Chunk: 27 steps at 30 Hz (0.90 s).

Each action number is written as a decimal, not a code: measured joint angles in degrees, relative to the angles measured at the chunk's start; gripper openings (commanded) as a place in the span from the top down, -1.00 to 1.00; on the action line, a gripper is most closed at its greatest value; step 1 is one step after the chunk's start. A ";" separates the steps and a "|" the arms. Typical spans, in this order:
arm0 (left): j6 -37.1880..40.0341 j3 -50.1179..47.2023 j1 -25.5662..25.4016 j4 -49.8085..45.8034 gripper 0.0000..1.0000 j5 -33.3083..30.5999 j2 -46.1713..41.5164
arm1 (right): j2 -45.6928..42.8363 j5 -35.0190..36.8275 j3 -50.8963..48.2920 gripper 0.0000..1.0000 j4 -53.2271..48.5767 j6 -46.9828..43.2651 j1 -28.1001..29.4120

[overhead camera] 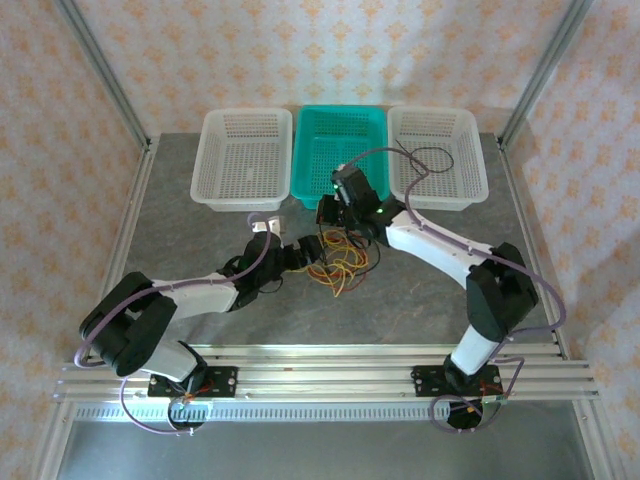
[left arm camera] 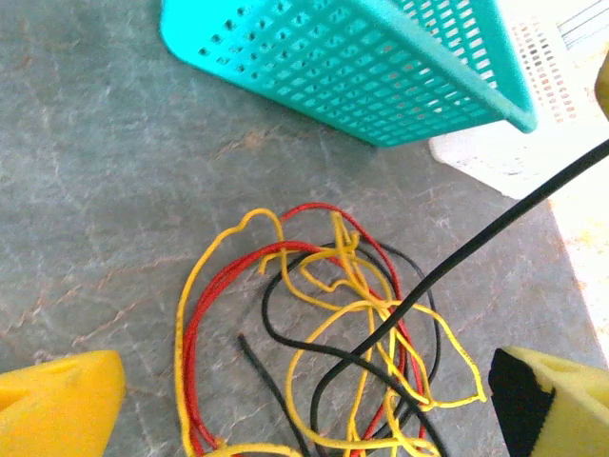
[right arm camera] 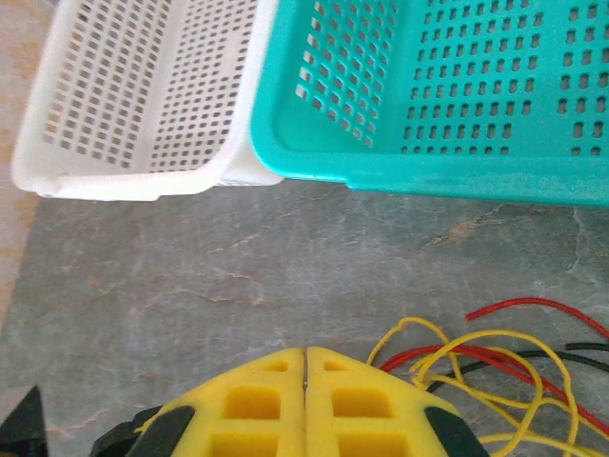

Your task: Untangle the cables

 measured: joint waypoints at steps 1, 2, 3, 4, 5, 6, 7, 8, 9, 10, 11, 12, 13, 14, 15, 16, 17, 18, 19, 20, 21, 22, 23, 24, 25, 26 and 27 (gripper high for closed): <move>0.39 0.28 -0.07 0.02 -0.99 -0.02 0.02 | -0.50 -0.20 0.00 1.00 0.00 0.24 0.00; 0.66 0.42 -0.31 0.04 -0.98 0.00 0.04 | -0.90 -0.37 0.00 1.00 0.00 0.59 0.00; 1.05 0.52 -0.39 0.07 -0.98 0.00 0.11 | -1.38 -0.61 0.00 1.00 -0.02 0.85 0.00; 1.46 0.68 -0.42 0.07 -0.96 0.02 0.39 | -1.81 -0.83 0.00 1.00 -0.02 1.11 0.00; 1.57 0.85 -0.63 0.07 -0.95 0.00 0.72 | -2.36 -1.09 0.00 1.00 -0.02 1.42 0.00; 1.79 1.03 -0.76 0.07 -0.93 -0.15 1.03 | -2.84 -1.31 0.00 1.00 -0.02 1.66 0.00; 2.05 1.33 -0.94 0.04 -0.92 -0.22 1.42 | -3.48 -1.55 0.00 1.00 -0.02 1.99 0.00; 2.51 1.77 -1.18 0.04 -0.89 -0.44 1.88 | -4.11 -1.84 0.00 1.00 -0.02 2.19 -0.04; 2.82 2.32 -1.46 0.02 -0.85 -0.72 2.43 | -4.66 -2.03 0.00 1.00 -0.02 2.36 -0.09; 3.06 3.08 -1.55 0.02 -0.79 -1.07 3.08 | -5.29 -2.27 0.00 1.00 -0.02 2.56 -0.15; 3.41 3.89 -1.84 0.04 -0.71 -1.33 3.80 | -5.86 -2.40 0.00 1.00 0.00 2.75 -0.15; 3.74 4.57 -1.90 0.07 -0.66 -1.55 4.46 | -6.34 -2.54 0.00 1.00 -0.02 2.97 -0.15; 4.11 5.22 -1.99 0.09 -0.62 -1.77 5.14 | -6.91 -2.62 0.00 1.00 0.00 3.13 -0.15; 4.48 5.81 -2.23 0.04 -0.61 -2.16 5.77 | -7.45 -2.62 0.00 1.00 -0.02 3.19 -0.15; 4.57 6.23 -2.27 0.07 -0.61 -2.49 6.32 | -7.93 -2.64 0.00 1.00 -0.02 3.26 -0.15; 4.74 6.71 -2.27 0.04 -0.61 -2.84 6.95 | -8.46 -2.62 0.00 1.00 -0.02 3.39 -0.15; 4.92 7.19 -2.38 0.02 -0.61 -3.04 7.65 | -9.07 -2.64 0.00 1.00 -0.02 3.41 -0.17; 4.98 7.63 -2.54 0.02 -0.61 -3.26 8.31 | -9.60 -2.62 0.00 1.00 -0.02 3.41 -0.22; 5.14 8.07 -2.64 0.02 -0.61 -3.45 9.07 | -10.23 -2.60 -0.07 1.00 0.00 3.39 -0.26; 5.31 8.35 -2.69 0.02 -0.61 -3.58 9.64 | -10.86 -2.58 -0.17 1.00 0.02 3.39 -0.28; 5.55 8.61 -2.93 0.00 -0.61 -4.07 10.19 | -11.54 -2.56 -0.24 1.00 -0.02 3.37 -0.39; 5.75 8.70 -3.06 -0.04 -0.60 -4.35 10.54 | -12.17 -2.43 -0.26 1.00 -0.04 3.32 -0.50; 5.88 8.70 -3.17 -0.07 -0.60 -4.55 10.71 | -12.72 -2.32 -0.26 1.00 -0.04 3.23 -0.55; 6.01 8.70 -3.30 -0.24 -0.59 -4.76 10.88 | -13.31 -2.23 -0.26 1.00 -0.07 3.04 -0.68; 6.21 8.70 -3.39 -0.46 -0.59 -4.96 10.99 | -13.97 -2.12 -0.26 1.00 -0.07 2.84 -0.81; 6.34 8.70 -3.39 -0.61 -0.59 -5.09 11.04 | -14.62 -1.90 -0.26 1.00 -0.04 2.64 -0.92; 6.47 8.70 -3.41 -0.61 -0.59 -5.40 11.15 | -15.32 -1.68 -0.26 1.00 -0.04 2.43 -0.98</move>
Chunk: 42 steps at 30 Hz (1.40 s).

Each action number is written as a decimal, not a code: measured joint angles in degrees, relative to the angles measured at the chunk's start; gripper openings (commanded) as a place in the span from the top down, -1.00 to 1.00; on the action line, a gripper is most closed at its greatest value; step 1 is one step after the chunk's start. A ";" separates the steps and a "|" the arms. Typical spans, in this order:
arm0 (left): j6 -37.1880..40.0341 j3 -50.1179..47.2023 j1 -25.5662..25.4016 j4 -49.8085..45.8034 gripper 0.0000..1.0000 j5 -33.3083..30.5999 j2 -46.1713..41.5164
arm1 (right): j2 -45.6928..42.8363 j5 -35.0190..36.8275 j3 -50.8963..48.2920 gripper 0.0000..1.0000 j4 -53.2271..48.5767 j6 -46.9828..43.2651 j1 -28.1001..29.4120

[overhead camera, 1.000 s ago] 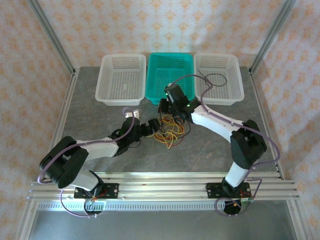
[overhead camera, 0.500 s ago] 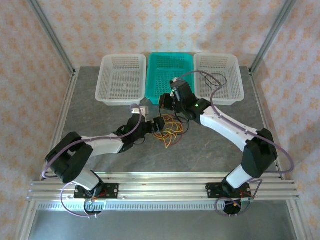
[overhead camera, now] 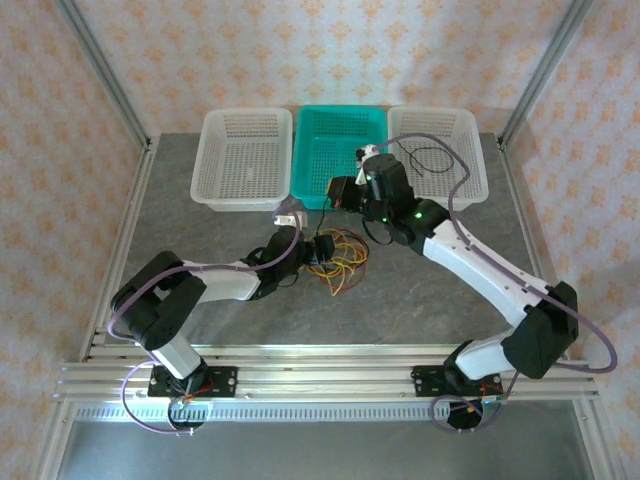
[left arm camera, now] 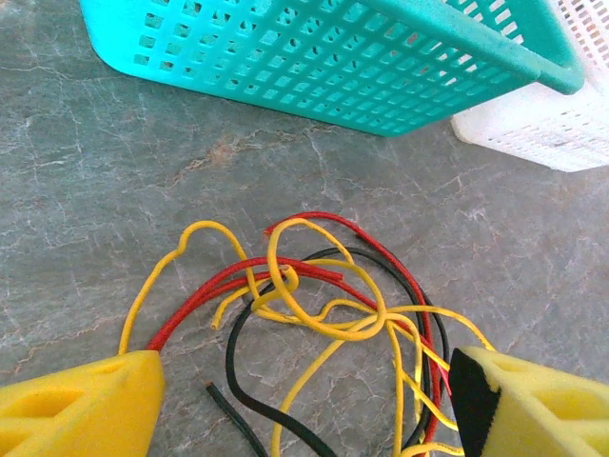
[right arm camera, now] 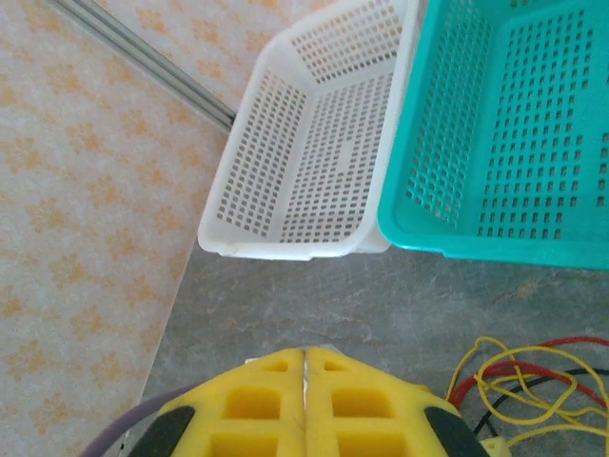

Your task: Untangle the cables

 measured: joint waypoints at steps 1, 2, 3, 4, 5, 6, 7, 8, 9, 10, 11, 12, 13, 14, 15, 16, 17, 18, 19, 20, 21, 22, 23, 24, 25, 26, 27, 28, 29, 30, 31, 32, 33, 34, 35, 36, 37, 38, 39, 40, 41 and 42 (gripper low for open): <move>0.04 0.00 0.02 -0.02 -0.59 -0.20 0.17 | -0.79 0.20 0.00 1.00 -0.02 -0.28 -0.17; 0.17 0.00 0.02 -0.02 -0.59 -0.33 0.42 | -1.51 0.28 0.00 1.00 -0.02 -0.52 -0.31; 0.28 0.00 0.02 -0.02 -0.60 -0.42 0.76 | -2.32 0.44 0.00 1.00 0.00 -0.74 -0.48; 0.42 0.00 0.02 -0.02 -0.60 -0.44 1.27 | -3.06 0.52 0.00 1.00 -0.02 -1.07 -0.59; 0.48 0.00 0.02 -0.02 -0.60 -0.44 1.73 | -3.78 0.63 0.00 1.00 -0.02 -1.33 -0.72; 0.57 0.00 0.02 -0.09 -0.60 -0.44 2.25 | -4.46 0.68 0.02 1.00 -0.02 -1.64 -0.92; 0.59 0.00 0.00 -0.22 -0.60 -0.44 2.71 | -5.14 0.85 0.07 1.00 -0.02 -1.95 -0.98; 0.59 0.00 0.00 -0.33 -0.60 -0.44 2.99 | -5.57 0.98 0.17 1.00 -0.09 -2.14 -1.07; 0.61 0.00 0.02 -0.39 -0.60 -0.44 3.26 | -5.99 1.18 0.50 1.00 -0.48 -2.58 -1.20; 0.59 0.00 0.02 -0.39 -0.60 -0.44 3.41 | -6.32 1.62 0.87 1.00 -0.66 -2.86 -1.31; 0.59 -0.02 0.02 -0.39 -0.60 -0.44 3.50 | -6.51 1.97 1.29 1.00 -0.94 -3.15 -1.42; 0.59 -0.04 0.02 -0.39 -0.61 -0.44 3.50 | -6.78 2.38 1.77 1.00 -1.25 -3.48 -1.66; 0.57 -0.07 0.02 -0.37 -0.61 -0.44 3.50 | -7.04 2.73 2.27 1.00 -1.62 -3.67 -1.86; 0.57 -0.07 0.02 -0.37 -0.61 -0.44 3.50 | -7.32 3.15 2.75 1.00 -2.03 -4.09 -2.14; 0.57 -0.15 0.02 -0.37 -0.61 -0.44 3.50 | -7.63 3.56 3.28 1.00 -2.45 -4.39 -2.45; 0.55 -0.26 0.02 -0.33 -0.61 -0.44 3.50 | -8.00 3.98 3.80 1.00 -2.84 -4.79 -2.82; 0.55 -0.42 0.02 -0.28 -0.61 -0.44 3.50 | -8.33 4.31 4.24 1.00 -3.15 -4.98 -3.13; 0.55 -0.61 0.02 -0.26 -0.61 -0.44 3.50 | -8.74 4.79 4.81 1.00 -3.50 -5.38 -3.45; 0.55 -0.83 0.02 -0.26 -0.61 -0.44 3.50 | -9.20 5.20 5.33 1.00 -3.78 -5.66 -3.80; 0.52 -1.01 0.02 -0.24 -0.61 -0.44 3.50 | -9.66 5.60 5.77 1.00 -3.98 -5.88 -4.09; 0.48 -1.22 0.02 -0.22 -0.61 -0.44 3.50 | -10.14 5.99 6.27 1.00 -4.11 -6.25 -4.44; 0.39 -1.38 0.02 -0.22 -0.61 -0.44 3.50 | -10.51 6.25 6.71 1.00 -4.15 -6.49 -4.66; 0.39 -1.49 0.02 -0.24 -0.61 -0.44 3.50 | -10.73 6.51 7.23 1.00 -4.33 -6.67 -4.83; 0.37 -1.60 0.02 -0.22 -0.61 -0.42 3.50 | -10.88 6.71 7.85 1.00 -4.39 -6.93 -4.98; 0.37 -1.62 0.02 -0.22 -0.61 -0.44 3.54 | -10.93 6.93 8.41 1.00 -4.39 -7.10 -5.05; 0.37 -1.64 0.02 -0.22 -0.61 -0.44 3.61 | -10.97 7.13 9.11 1.00 -4.48 -7.43 -5.05; 0.37 -1.64 0.02 -0.22 -0.61 -0.42 3.72 | -10.97 7.34 9.75 1.00 -4.57 -7.80 -5.05; 0.37 -1.64 0.02 -0.22 -0.61 -0.44 3.80 | -10.97 7.61 10.23 1.00 -4.72 -8.04 -5.03; 0.37 -1.64 0.02 -0.22 -0.61 -0.44 3.87 | -10.97 8.02 10.91 1.00 -4.94 -8.46 -5.03; 0.35 -1.70 0.02 -0.22 -0.61 -0.44 3.96 | -10.97 8.44 11.54 1.00 -5.05 -8.83 -5.03; 0.35 -1.77 0.02 -0.20 -0.61 -0.44 3.98 | -11.08 8.85 12.07 1.00 -5.11 -9.18 -5.05; 0.28 -2.03 0.02 -0.04 -0.61 -0.44 3.98 | -11.26 9.27 12.55 1.00 -5.25 -9.51 -5.05; 0.09 -2.32 0.02 0.07 -0.61 -0.44 3.98 | -11.52 9.57 13.05 1.00 -5.38 -9.73 -5.09; -0.11 -2.49 0.02 0.15 -0.61 -0.42 4.00 | -11.69 9.75 13.60 1.00 -5.57 -10.01 -5.09; -0.26 -2.64 0.02 0.26 -0.61 -0.42 4.11 | -11.82 9.94 14.36 1.00 -5.66 -10.27 -5.09; -0.33 -2.71 0.02 0.44 -0.61 -0.42 4.15 | -11.91 10.12 15.15 1.00 -5.64 -10.56 -5.09; -0.52 -2.73 0.00 0.59 -0.61 -0.42 4.17 | -11.96 10.23 15.78 1.00 -5.68 -10.78 -5.09; -0.55 -2.73 0.00 0.70 -0.61 -0.42 4.24 | -12.07 10.56 16.52 1.00 -5.68 -10.97 -5.09; -0.66 -2.73 0.02 0.74 -0.61 -0.39 4.24 | -12.17 10.88 17.14 1.00 -5.66 -11.17 -5.09; -0.72 -2.75 0.02 0.85 -0.61 -0.39 4.24 | -12.22 11.19 17.73 1.00 -5.66 -11.34 -5.09; -0.72 -2.78 0.02 0.94 -0.61 -0.39 4.24 | -12.26 11.32 18.45 1.00 -5.64 -11.61 -5.09; -0.74 -2.78 0.02 1.07 -0.62 -0.39 4.24 | -12.26 11.52 19.04 1.00 -5.57 -11.67 -5.09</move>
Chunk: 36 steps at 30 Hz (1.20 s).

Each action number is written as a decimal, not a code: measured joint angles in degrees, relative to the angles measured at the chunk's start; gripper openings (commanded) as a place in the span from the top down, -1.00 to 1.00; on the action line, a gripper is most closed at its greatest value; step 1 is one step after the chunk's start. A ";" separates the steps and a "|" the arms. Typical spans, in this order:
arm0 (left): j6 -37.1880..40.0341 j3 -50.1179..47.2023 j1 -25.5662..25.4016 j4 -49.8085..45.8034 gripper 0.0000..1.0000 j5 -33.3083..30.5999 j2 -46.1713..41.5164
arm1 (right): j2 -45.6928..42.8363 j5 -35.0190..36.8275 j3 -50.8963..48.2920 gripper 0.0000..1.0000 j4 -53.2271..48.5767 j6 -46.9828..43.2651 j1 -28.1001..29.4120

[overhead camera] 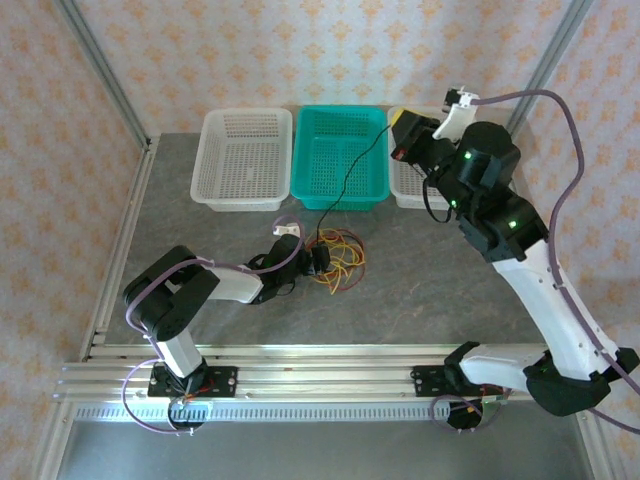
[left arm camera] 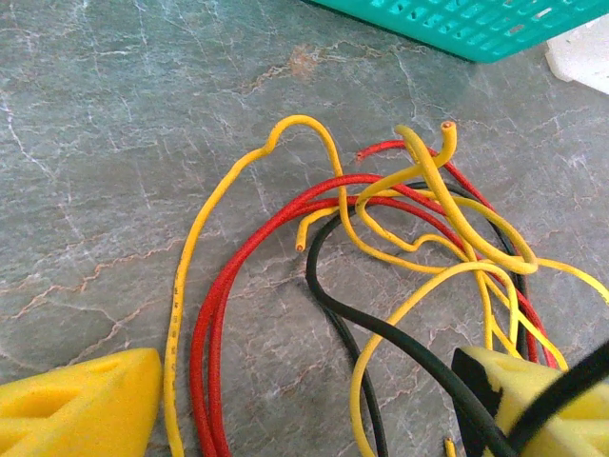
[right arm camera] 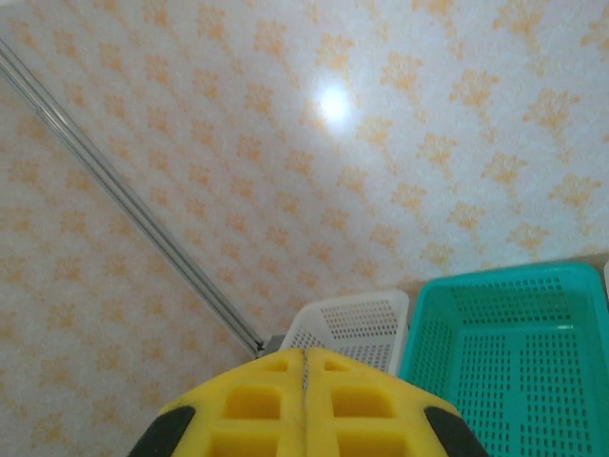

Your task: Untangle the cables

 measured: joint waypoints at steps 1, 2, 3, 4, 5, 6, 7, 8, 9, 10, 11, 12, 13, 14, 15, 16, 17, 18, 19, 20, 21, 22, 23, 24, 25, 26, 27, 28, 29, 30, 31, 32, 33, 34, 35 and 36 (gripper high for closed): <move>0.00 0.00 0.00 0.04 -0.62 0.02 0.02 | -0.04 0.13 0.37 1.00 0.00 -0.15 0.00; 0.00 0.00 0.00 0.09 -0.62 0.00 0.11 | -0.13 0.24 0.70 1.00 0.13 -0.35 0.00; 0.00 0.00 0.00 0.17 -0.62 0.00 0.15 | -0.22 0.55 0.98 1.00 0.13 -0.46 0.00; 0.00 0.00 0.00 0.26 -0.62 0.00 0.17 | -0.28 0.76 1.16 1.00 0.20 -0.57 0.00; 0.00 0.00 -0.02 0.39 -0.62 0.00 0.22 | -0.39 1.01 1.25 1.00 0.33 -0.61 0.00; 0.00 0.00 0.00 0.46 -0.62 0.00 0.22 | -0.46 1.20 1.29 1.00 0.37 -0.79 0.00; 0.00 0.00 0.00 0.48 -0.62 0.00 0.22 | -0.55 1.42 1.29 1.00 0.37 -0.85 0.00; 0.02 0.00 0.00 0.48 -0.62 0.00 0.22 | -0.63 1.68 1.29 1.00 0.37 -0.98 0.00; 0.00 0.00 -0.02 0.48 -0.62 0.00 0.22 | -0.68 1.88 1.29 1.00 0.37 -1.05 0.00; 0.02 -0.02 0.00 0.48 -0.62 0.00 0.22 | -0.70 2.19 1.29 1.00 0.37 -1.29 0.00; 0.02 -0.04 0.00 0.50 -0.62 -0.02 0.22 | -0.76 2.51 1.29 1.00 0.35 -1.46 0.00; 0.02 -0.09 0.00 0.55 -0.62 -0.02 0.22 | -0.85 2.78 1.29 1.00 0.37 -1.66 0.00; 0.02 -0.13 -0.02 0.66 -0.62 -0.02 0.22 | -0.98 3.10 1.29 1.00 0.37 -1.88 0.00; 0.02 -0.22 -0.02 0.79 -0.62 -0.02 0.22 | -1.20 3.37 1.29 1.00 0.37 -2.08 0.00; 0.00 -0.33 0.00 1.01 -0.62 -0.02 0.22 | -1.38 3.65 1.29 1.00 0.37 -2.32 0.00; 0.00 -0.44 -0.02 1.18 -0.62 -0.02 0.22 | -1.64 4.00 1.31 1.00 0.37 -2.51 0.00; 0.00 -0.48 -0.02 1.33 -0.62 -0.02 0.22 | -1.88 4.37 1.42 1.00 0.33 -2.86 0.00; 0.00 -0.48 0.00 1.36 -0.63 -0.02 0.22 | -2.03 4.68 1.64 1.00 0.35 -3.15 0.00; 0.00 -0.48 0.00 1.38 -0.63 -0.02 0.22 | -2.14 5.07 2.03 1.00 0.35 -3.41 0.00; 0.00 -0.50 -0.02 1.44 -0.64 -0.02 0.22 | -2.27 5.46 2.47 1.00 0.39 -3.72 0.00; 0.00 -0.57 0.00 1.57 -0.64 -0.02 0.22 | -2.45 5.70 2.78 1.00 0.39 -3.98 0.00; 0.00 -0.63 -0.02 1.73 -0.65 -0.02 0.22 | -2.67 5.92 3.06 1.00 0.39 -4.17 0.00; 0.00 -0.70 -0.02 1.81 -0.65 -0.04 0.22 | -2.91 6.14 3.30 1.00 0.39 -4.44 0.00; 0.00 -0.70 -0.02 1.86 -0.65 -0.02 0.22 | -3.10 6.29 3.48 1.00 0.37 -4.57 0.00; 0.00 -0.70 -0.02 1.92 -0.66 -0.02 0.22 | -3.34 6.56 3.58 1.00 0.42 -4.83 0.00; 0.00 -0.72 -0.02 2.01 -0.67 -0.02 0.22 | -3.56 6.82 3.61 1.00 0.42 -5.05 0.00; 0.00 -0.74 -0.02 2.10 -0.68 -0.02 0.22 | -3.72 7.15 3.61 1.00 0.39 -5.27 0.00; 0.00 -0.76 -0.09 2.16 -0.68 -0.02 0.20 | -3.82 7.41 3.61 1.00 0.39 -5.44 0.00; 0.02 -0.83 -0.31 2.16 -0.69 -0.02 0.09 | -3.89 7.65 3.61 1.00 0.37 -5.57 0.00; 0.02 -1.01 -0.37 2.16 -0.69 0.00 -0.17 | -3.93 7.89 3.52 1.00 0.39 -5.73 0.00; 0.02 -1.25 -0.39 1.99 -0.70 0.00 -0.66 | -4.02 8.28 3.28 1.00 0.39 -5.92 0.00; 0.02 -1.42 -0.42 1.57 -0.70 0.00 -1.33 | -4.22 8.68 2.75 1.00 0.48 -6.12 0.00; 0.02 -1.44 -0.57 0.98 -0.70 0.00 -2.21 | -4.46 9.01 2.16 1.00 0.55 -6.19 0.00; 0.02 -1.44 -0.66 0.48 -0.70 0.00 -3.28 | -4.85 9.44 1.22 1.00 0.59 -6.36 0.00; 0.02 -1.44 -0.76 0.09 -0.70 0.00 -4.44 | -5.29 9.99 0.24 1.00 0.70 -6.43 0.00; 0.02 -1.42 -0.76 -0.22 -0.70 0.04 -5.77 | -5.86 10.45 -1.07 1.00 0.79 -6.56 0.00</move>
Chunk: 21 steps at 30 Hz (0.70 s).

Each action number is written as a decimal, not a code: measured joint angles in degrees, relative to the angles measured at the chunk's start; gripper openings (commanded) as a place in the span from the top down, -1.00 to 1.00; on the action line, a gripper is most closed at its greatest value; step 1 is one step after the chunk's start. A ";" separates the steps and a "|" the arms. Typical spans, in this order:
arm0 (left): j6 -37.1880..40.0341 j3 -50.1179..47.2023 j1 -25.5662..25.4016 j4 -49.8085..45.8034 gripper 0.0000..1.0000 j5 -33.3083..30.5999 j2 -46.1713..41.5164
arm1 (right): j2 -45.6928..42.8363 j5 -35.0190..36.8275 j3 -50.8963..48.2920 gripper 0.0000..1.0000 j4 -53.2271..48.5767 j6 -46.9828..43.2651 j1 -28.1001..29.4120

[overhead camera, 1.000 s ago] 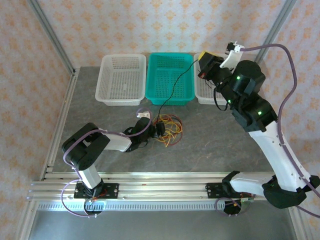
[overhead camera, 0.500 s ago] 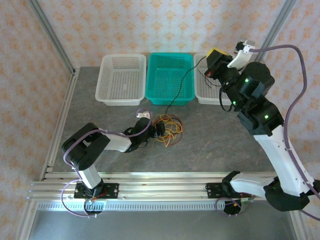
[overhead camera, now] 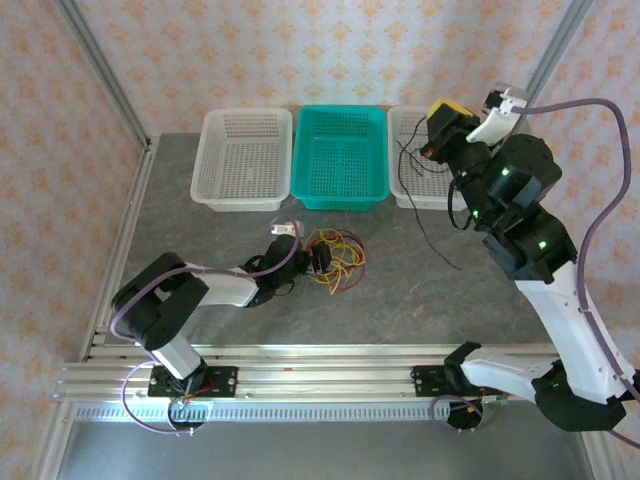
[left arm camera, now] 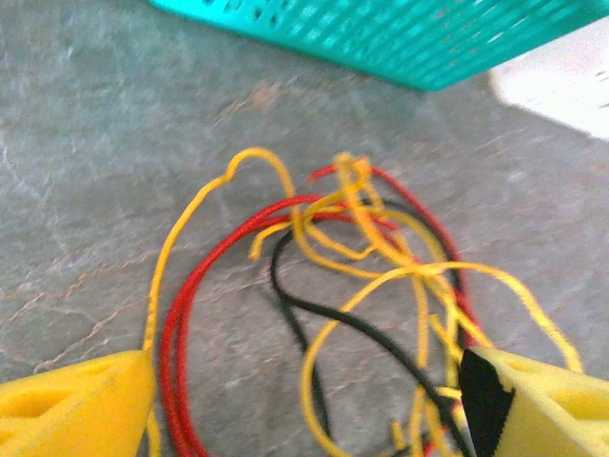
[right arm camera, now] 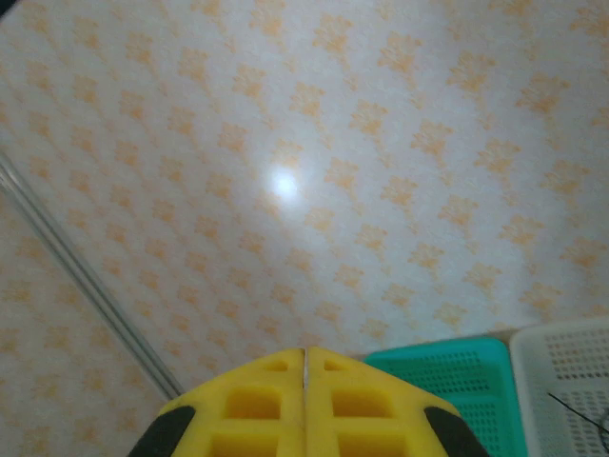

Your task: Untangle the cables

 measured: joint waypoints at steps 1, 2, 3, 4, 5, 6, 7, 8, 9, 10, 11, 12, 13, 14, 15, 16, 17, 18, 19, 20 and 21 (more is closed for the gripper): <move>0.00 0.15 -0.04 -0.55 -0.71 0.07 -1.49 | -0.50 0.63 -1.20 1.00 -0.04 -0.04 0.00; 0.02 0.44 -0.04 -1.09 -0.72 0.07 -2.71 | -0.85 1.07 -2.10 1.00 -0.07 -0.04 0.00; 0.04 1.01 -0.04 -1.88 -0.72 0.07 -4.11 | -1.22 1.57 -3.17 1.00 -0.02 -0.09 0.00; 0.07 1.73 -0.04 -2.73 -0.73 0.02 -5.22 | -1.55 2.14 -4.13 1.00 -0.02 -0.24 0.00; 0.20 2.49 -0.04 -3.45 -0.73 -0.04 -6.12 | -1.77 2.60 -4.87 1.00 -0.07 -0.37 0.00; 0.24 3.52 -0.04 -4.20 -0.74 -0.07 -7.06 | -1.84 2.97 -5.35 1.00 -0.17 -0.46 0.00; 0.33 4.57 -0.04 -5.03 -0.74 -0.07 -7.85 | -1.84 3.37 -5.70 1.00 -0.20 -0.59 0.00; 0.57 5.53 -0.04 -5.62 -0.76 -0.07 -8.44 | -1.79 3.74 -5.86 1.00 -0.28 -0.79 0.00; 0.81 6.73 -0.04 -6.45 -0.76 -0.07 -8.98 | -1.70 4.02 -5.88 1.00 -0.37 -0.92 0.00; 1.22 8.09 -0.04 -7.30 -0.77 -0.07 -9.38 | -1.57 4.26 -5.86 1.00 -0.37 -1.09 0.00; 1.53 9.35 -0.04 -8.02 -0.77 -0.09 -9.62 | -1.42 4.44 -5.86 1.00 -0.37 -1.31 0.00; 1.75 10.84 -0.04 -8.72 -0.78 -0.09 -9.70 | -1.11 4.50 -5.79 1.00 -0.39 -1.51 0.00; 2.21 12.41 -0.04 -9.46 -0.78 -0.07 -9.75 | -0.74 4.55 -5.75 1.00 -0.26 -1.66 0.00; 2.64 13.97 -0.04 -10.14 -0.78 -0.07 -9.73 | -0.24 4.61 -5.62 1.00 -0.20 -1.79 -0.07; 3.13 15.56 -0.04 -10.80 -0.78 -0.07 -9.64 | 0.39 4.61 -5.35 1.00 -0.17 -1.95 -0.09; 3.41 17.38 -0.04 -11.23 -0.78 -0.07 -9.29 | 1.20 4.61 -4.98 1.00 -0.07 -2.21 -0.11; 3.72 19.02 -0.04 -11.37 -0.78 -0.04 -8.74 | 2.01 4.61 -4.42 1.00 -0.09 -2.40 -0.24; 3.98 21.11 -0.04 -11.47 -0.79 -0.02 -7.80 | 2.91 4.63 -3.74 1.00 -0.02 -2.67 -0.33; 4.35 22.93 -0.04 -11.54 -0.79 -0.02 -6.78 | 3.82 4.63 -2.86 1.00 0.00 -3.02 -0.46; 4.63 24.50 -0.04 -11.82 -0.80 0.00 -5.73 | 4.57 4.61 -2.19 1.00 0.02 -3.28 -0.66; 4.83 26.34 -0.04 -12.39 -0.81 0.00 -4.46 | 5.27 4.59 -1.44 1.00 0.04 -3.54 -0.90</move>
